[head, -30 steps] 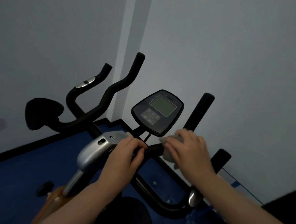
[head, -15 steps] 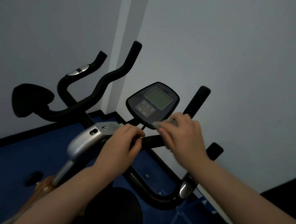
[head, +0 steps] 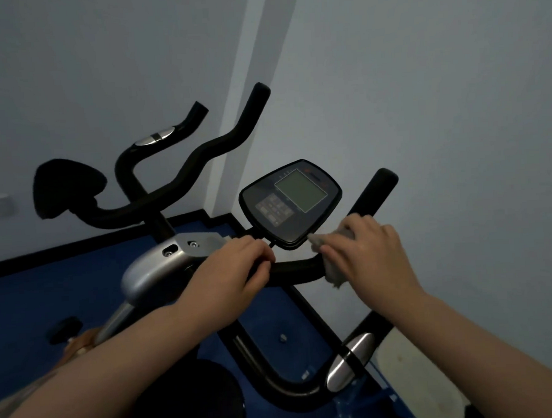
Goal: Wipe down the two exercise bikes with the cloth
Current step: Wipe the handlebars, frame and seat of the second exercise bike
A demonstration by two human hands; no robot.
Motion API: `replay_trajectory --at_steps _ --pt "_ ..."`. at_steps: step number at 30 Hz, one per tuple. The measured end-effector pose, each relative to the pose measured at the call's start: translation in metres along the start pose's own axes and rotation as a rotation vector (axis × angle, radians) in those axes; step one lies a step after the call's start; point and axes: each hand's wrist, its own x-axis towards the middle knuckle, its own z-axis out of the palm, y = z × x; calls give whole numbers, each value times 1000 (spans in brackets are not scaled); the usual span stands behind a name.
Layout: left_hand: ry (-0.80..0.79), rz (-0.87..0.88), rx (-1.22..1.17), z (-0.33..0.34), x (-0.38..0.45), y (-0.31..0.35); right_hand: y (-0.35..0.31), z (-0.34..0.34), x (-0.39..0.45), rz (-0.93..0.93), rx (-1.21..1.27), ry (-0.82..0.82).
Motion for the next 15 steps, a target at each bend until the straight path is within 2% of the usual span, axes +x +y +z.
replay_trajectory --at_steps 3,5,8,12,15 --pt "-26 -47 -10 6 15 12 1 -4 15 9 2 -36" --pt "-70 -99 -15 12 26 20 -3 2 15 -93 37 -67" --pt "-75 -181 -36 20 35 32 22 -3 19 -251 -35 -113" --pt "-30 -215 -37 32 37 41 42 -6 23 -328 -154 -48" --pt "8 -225 4 37 36 48 48 -4 22 -482 -157 -23"
